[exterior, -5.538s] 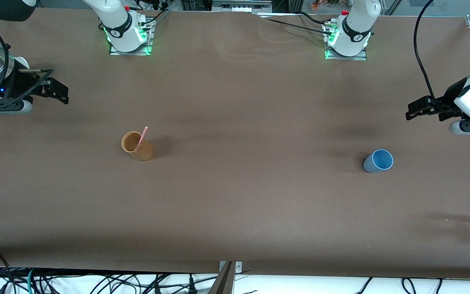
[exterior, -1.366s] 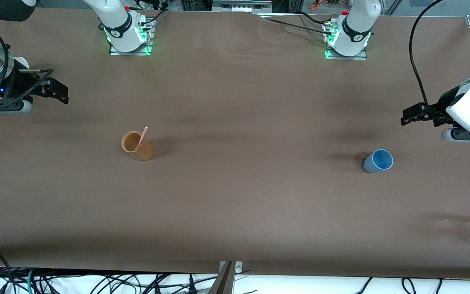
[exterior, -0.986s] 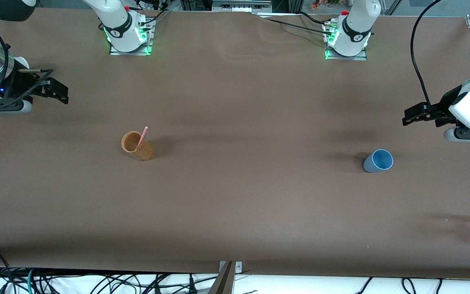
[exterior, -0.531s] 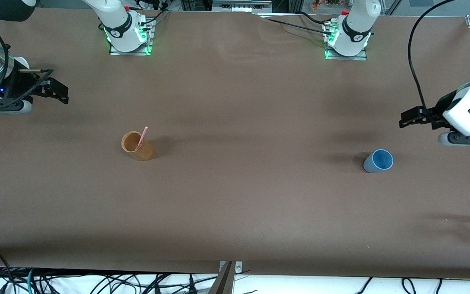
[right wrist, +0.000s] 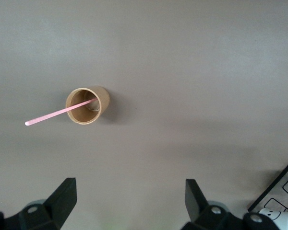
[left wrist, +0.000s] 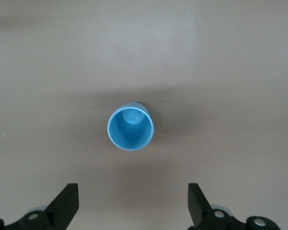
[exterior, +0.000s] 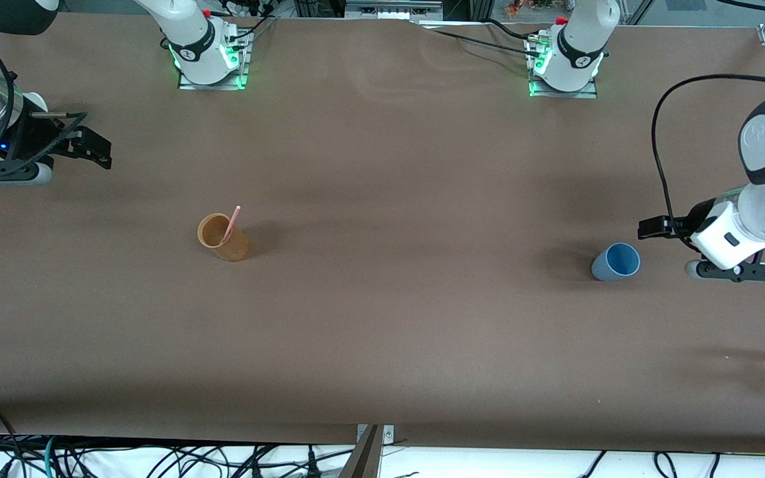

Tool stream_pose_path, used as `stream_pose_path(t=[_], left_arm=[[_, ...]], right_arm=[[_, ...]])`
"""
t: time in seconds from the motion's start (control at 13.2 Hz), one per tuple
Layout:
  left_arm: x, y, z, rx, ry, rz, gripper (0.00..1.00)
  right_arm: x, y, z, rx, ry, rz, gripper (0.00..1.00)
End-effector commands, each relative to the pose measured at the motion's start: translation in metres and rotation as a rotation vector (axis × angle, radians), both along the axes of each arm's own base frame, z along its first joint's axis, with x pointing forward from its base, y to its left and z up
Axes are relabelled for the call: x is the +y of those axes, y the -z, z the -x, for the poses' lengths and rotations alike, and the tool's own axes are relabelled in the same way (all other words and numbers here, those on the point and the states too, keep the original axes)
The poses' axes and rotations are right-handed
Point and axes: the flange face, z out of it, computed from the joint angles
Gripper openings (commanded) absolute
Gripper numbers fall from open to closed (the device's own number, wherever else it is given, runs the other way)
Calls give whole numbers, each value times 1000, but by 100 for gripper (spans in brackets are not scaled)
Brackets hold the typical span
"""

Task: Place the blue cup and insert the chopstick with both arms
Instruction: 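Reach the left gripper down to the blue cup and grasp it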

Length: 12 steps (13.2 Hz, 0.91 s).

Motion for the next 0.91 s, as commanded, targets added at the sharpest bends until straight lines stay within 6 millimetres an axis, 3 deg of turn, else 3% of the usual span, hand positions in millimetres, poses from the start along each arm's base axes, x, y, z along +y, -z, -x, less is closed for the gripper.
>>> stream_pose_path(t=[0.0, 0.23, 0.3, 0.61, 0.83], left_arm=[[8, 40, 6, -38, 30, -20, 100], [12, 96, 24, -90, 47, -49, 100], [13, 105, 28, -100, 56, -58, 100], [49, 120, 29, -126, 83, -58, 100], [61, 130, 27, -143, 97, -58, 100]], right_arm=[[-2, -1, 6, 3, -1, 4, 100], [-2, -1, 6, 2, 2, 4, 100], [-2, -1, 6, 2, 2, 4, 100], [-2, -1, 6, 2, 2, 4, 100], [-1, -1, 6, 2, 4, 5, 100]])
